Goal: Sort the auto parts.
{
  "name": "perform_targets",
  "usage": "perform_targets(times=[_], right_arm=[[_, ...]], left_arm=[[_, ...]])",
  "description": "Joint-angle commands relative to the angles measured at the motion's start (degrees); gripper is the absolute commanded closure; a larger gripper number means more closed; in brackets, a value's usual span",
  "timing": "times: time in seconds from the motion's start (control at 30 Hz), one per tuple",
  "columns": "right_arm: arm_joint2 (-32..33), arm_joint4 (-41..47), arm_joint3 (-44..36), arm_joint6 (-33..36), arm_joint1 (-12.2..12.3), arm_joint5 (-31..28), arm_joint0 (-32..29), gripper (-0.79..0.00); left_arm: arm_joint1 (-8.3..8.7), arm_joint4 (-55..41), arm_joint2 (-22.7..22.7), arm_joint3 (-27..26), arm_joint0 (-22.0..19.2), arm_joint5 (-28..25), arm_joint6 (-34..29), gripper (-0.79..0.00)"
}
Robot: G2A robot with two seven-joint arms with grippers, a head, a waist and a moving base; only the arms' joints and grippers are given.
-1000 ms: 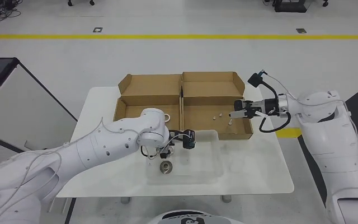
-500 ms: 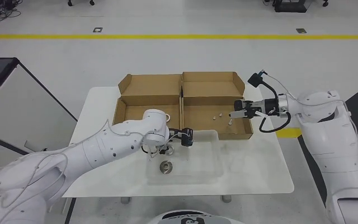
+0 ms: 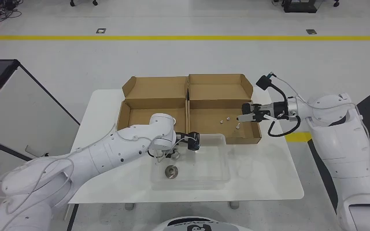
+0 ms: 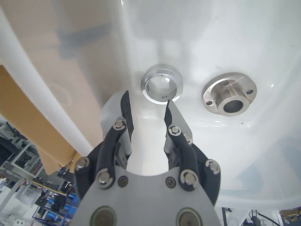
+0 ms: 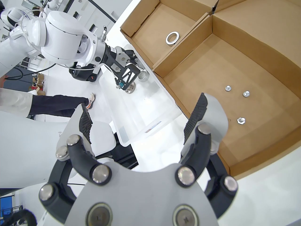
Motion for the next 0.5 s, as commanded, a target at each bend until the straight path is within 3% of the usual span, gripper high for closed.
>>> perform_targets(times=[0.0, 0.47], right_arm=[[0.0, 0.01, 0.0, 0.0, 0.0, 0.0, 0.0, -0.785], [0.0, 0.01, 0.0, 0.0, 0.0, 0.0, 0.0, -0.785]], left_arm=[[-0.18, 0.24, 0.0, 0.22, 0.12, -0.25, 0.26, -0.305], [-0.99, 1.03, 0.0, 1.41, 0.85, -0.82, 0.83, -0.271]])
